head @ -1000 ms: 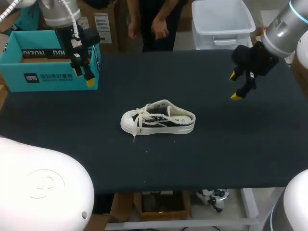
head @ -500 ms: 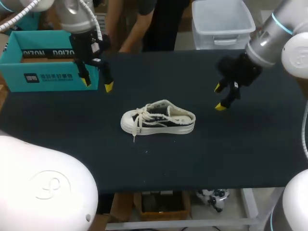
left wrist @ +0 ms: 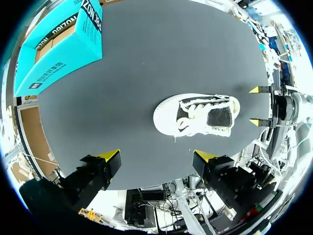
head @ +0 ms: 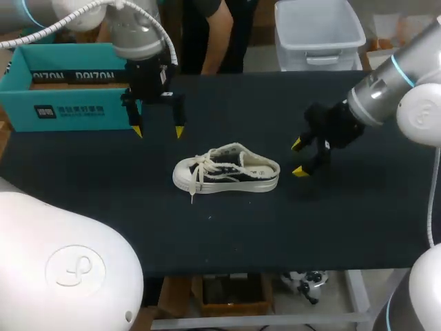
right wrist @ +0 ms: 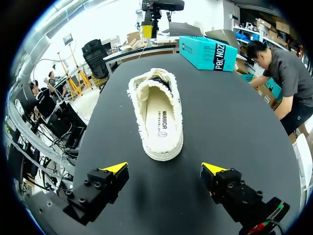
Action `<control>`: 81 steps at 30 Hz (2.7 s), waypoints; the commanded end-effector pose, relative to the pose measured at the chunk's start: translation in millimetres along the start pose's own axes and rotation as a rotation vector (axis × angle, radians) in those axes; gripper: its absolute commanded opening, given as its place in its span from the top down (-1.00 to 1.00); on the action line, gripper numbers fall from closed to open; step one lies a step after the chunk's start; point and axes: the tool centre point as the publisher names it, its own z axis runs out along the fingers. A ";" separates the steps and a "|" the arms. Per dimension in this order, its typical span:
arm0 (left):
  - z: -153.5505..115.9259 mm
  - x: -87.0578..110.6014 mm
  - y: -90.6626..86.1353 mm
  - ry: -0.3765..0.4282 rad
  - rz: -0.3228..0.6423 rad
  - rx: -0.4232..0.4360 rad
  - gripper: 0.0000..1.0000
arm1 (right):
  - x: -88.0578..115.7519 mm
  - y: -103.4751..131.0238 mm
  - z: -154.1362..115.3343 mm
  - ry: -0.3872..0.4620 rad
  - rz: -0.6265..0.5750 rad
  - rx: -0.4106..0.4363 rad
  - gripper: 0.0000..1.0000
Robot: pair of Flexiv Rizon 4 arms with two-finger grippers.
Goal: Open the shoe tongue, take the insole out of the shoe, put the insole back into the shoe, and pack the shoe into the shoebox
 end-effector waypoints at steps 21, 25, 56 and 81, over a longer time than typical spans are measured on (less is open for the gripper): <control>19.2 30.0 11.7 -0.036 -0.018 0.046 -1.00 | -9.0 4.8 62.9 0.046 0.016 -0.127 -1.00; 21.5 31.7 10.4 -0.039 -0.020 0.045 -1.00 | -7.7 4.5 69.3 0.065 0.018 -0.147 -1.00; 35.5 38.4 3.3 -0.054 -0.074 0.048 -1.00 | 10.1 19.0 98.7 0.095 0.055 -0.217 -1.00; 35.5 89.8 -2.4 -0.143 0.005 0.113 -1.00 | 5.0 15.9 117.4 0.133 0.033 -0.243 1.00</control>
